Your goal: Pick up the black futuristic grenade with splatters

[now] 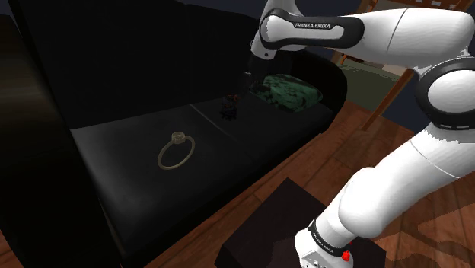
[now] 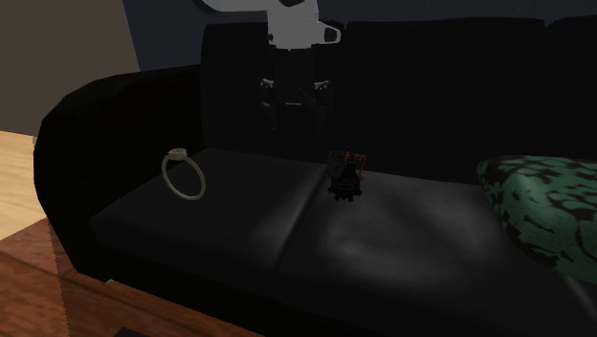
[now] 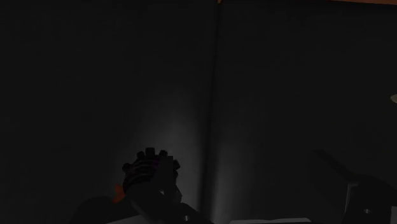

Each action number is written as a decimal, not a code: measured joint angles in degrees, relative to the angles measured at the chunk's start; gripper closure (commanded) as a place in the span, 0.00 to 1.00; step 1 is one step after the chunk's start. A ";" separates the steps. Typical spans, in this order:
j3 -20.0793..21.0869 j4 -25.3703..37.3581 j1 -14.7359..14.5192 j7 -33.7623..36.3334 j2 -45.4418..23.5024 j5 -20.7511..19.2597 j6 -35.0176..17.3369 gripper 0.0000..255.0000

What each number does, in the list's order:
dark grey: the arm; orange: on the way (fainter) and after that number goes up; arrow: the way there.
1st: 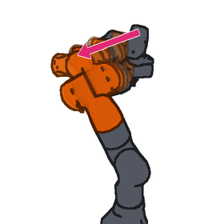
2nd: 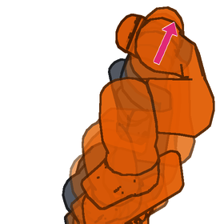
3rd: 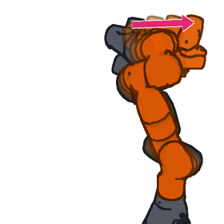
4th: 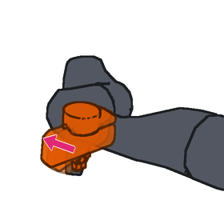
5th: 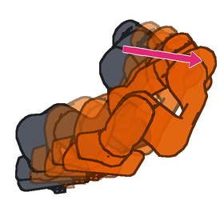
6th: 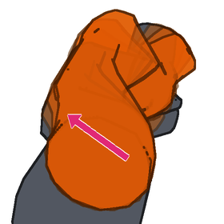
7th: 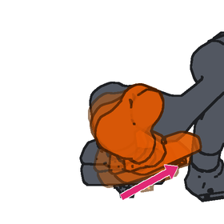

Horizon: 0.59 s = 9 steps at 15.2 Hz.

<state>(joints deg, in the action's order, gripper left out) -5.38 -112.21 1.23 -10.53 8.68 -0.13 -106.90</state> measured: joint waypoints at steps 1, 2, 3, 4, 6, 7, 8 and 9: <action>-0.37 1.75 0.27 -0.33 -1.95 0.13 0.08 0.00; -0.65 3.87 0.46 -0.48 -4.35 0.36 0.03 0.00; -0.79 5.78 0.56 -0.42 -6.70 0.59 -0.14 0.00; -1.02 7.91 0.77 -0.54 -8.97 0.82 0.03 0.00; -1.52 12.14 1.33 -0.98 -13.63 1.40 0.13 0.00; -1.66 14.81 1.53 -0.93 -16.30 1.71 0.40 0.00; -1.82 17.04 1.80 -1.02 -18.59 1.99 0.64 0.00; -2.00 19.77 2.15 -1.18 -21.16 2.35 1.06 0.00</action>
<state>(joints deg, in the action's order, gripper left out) -7.38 -92.44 3.38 -11.72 -12.48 2.22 -105.84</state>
